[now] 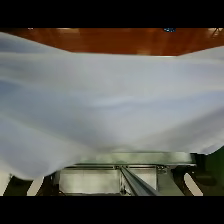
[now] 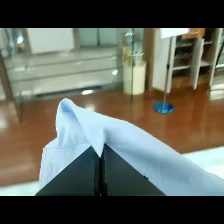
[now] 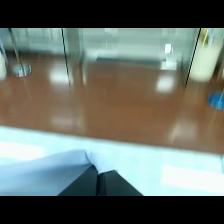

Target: Fold the shirts.

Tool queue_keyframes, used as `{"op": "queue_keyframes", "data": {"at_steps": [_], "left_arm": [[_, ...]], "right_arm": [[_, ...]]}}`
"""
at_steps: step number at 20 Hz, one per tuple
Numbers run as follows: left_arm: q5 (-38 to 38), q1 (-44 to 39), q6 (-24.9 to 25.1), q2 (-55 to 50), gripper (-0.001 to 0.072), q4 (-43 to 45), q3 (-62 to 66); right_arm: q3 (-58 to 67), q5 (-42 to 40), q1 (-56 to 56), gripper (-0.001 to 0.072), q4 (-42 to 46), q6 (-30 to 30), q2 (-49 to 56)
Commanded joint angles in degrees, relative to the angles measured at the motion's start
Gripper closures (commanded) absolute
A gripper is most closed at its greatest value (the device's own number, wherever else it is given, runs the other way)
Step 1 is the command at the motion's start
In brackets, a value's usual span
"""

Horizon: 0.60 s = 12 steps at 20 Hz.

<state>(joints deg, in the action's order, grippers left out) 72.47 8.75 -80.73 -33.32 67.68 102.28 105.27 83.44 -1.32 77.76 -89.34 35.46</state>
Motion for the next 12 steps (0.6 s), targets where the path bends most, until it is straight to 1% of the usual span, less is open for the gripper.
{"op": "queue_keyframes", "data": {"at_steps": [1, 3, 5, 7, 9, 10, 12], "left_arm": [[2.6, -2.7, -3.1, -1.7, 0.0686, 7.2, -6.8], [1.5, -2.7, -3.1, -5.2, 0.0686, 5.8, -15.0], [-3.5, -2.7, -3.1, -10.6, 0.0686, 5.3, -22.7], [-9.0, -2.7, -3.1, -18.2, 0.0686, 5.3, -26.6], [-14.3, -2.7, -3.1, -27.8, 0.0685, 4.3, -26.5], [-17.4, -2.7, -3.1, -33.0, 0.0685, 3.4, -25.7], [-20.4, -2.7, -3.2, -42.4, 0.0685, 1.0, -22.3]], "right_arm": [[-10.4, -0.5, 0.0, 0.0689, -1.3, -1.1, -0.4], [-21.1, -6.3, 0.0, 0.0689, -3.5, -1.0, -0.1], [-31.3, -13.2, 0.0, 0.0689, -5.5, -0.3, 2.8], [-37.3, -19.6, 0.0, 0.0689, -6.4, 0.6, 9.2], [-38.1, -24.9, 0.0, 0.069, -7.3, 1.4, 18.7], [-37.9, -28.9, 0.0, 0.0689, -9.6, 3.0, 24.3], [-34.8, -33.9, 0.0, 0.0689, -14.6, 5.8, 35.4]]}}
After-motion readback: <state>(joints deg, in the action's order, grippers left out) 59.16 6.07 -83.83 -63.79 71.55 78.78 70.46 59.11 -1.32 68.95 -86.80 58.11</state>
